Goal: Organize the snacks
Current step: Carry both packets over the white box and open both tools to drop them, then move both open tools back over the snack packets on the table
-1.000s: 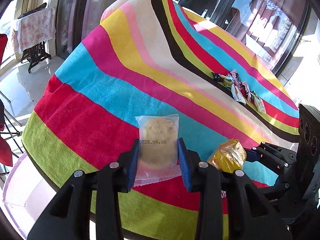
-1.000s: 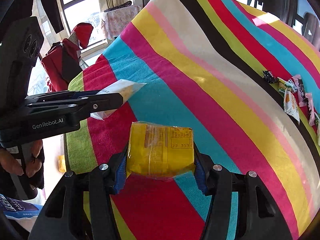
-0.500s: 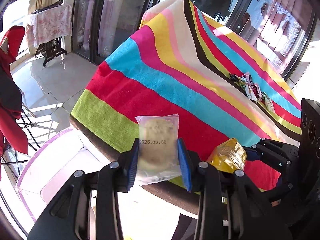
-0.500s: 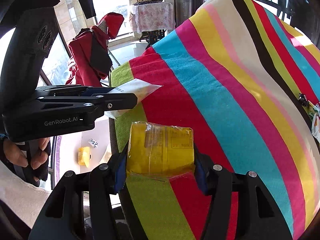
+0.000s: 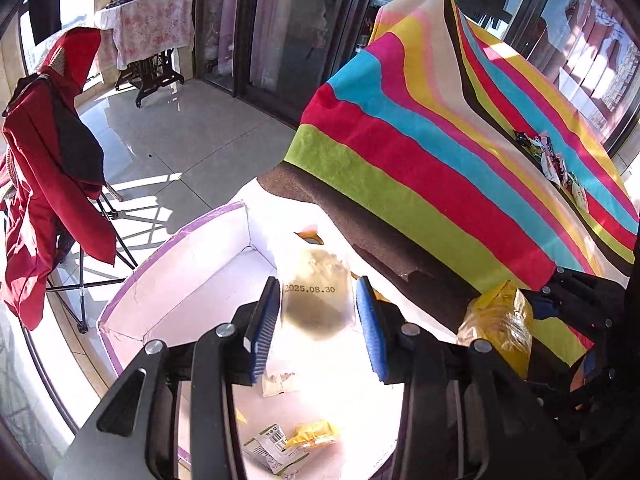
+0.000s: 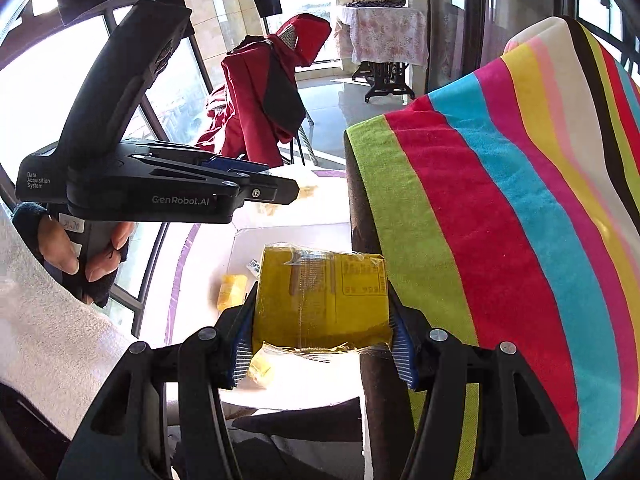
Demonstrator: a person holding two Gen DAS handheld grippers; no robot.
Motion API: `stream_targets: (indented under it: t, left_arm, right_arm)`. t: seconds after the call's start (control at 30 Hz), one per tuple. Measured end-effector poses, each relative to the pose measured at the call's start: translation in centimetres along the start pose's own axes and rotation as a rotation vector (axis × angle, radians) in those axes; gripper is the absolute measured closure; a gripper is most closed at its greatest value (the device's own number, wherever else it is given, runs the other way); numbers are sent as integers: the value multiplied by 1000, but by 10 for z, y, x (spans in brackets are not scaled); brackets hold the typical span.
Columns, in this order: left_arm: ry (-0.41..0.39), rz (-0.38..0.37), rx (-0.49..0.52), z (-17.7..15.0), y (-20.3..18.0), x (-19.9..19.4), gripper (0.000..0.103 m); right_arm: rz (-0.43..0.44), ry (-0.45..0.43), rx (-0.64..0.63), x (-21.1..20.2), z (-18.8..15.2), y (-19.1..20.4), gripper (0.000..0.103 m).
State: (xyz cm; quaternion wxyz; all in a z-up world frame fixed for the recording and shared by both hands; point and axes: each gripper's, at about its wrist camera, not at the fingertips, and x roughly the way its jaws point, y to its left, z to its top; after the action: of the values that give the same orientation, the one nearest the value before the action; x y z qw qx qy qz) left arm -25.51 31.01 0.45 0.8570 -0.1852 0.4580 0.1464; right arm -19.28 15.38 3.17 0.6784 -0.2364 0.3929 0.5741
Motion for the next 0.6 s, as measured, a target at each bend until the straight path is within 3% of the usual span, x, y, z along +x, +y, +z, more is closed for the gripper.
stream_targets:
  t: [0.07,0.1,0.2,0.33,0.47,0.6]
  left_arm:
    - [6,86,-21,1,4,2,21]
    - [1,115,-39,1,5,1,18]
    - [4,86,-76,8,4,1,17]
    - [-36,63,-75,22,-19,2,7]
    - [-108,-47,-52,43,-58,2,2]
    - [-133,-125,8,67,-112,19,2]
  right_arm:
    - [16,-8,-1,-2,-2,3,35]
    - [24,-19,2,-4,-2,3,34]
    - [23,-54,29,-14,-3,-5,34]
    - [35,-112,129,-33,-9,-30,33]
    - [45,-212,214,-64,-21,-56,33]
    - [-90,-278,270,-92,-33,-83,26]
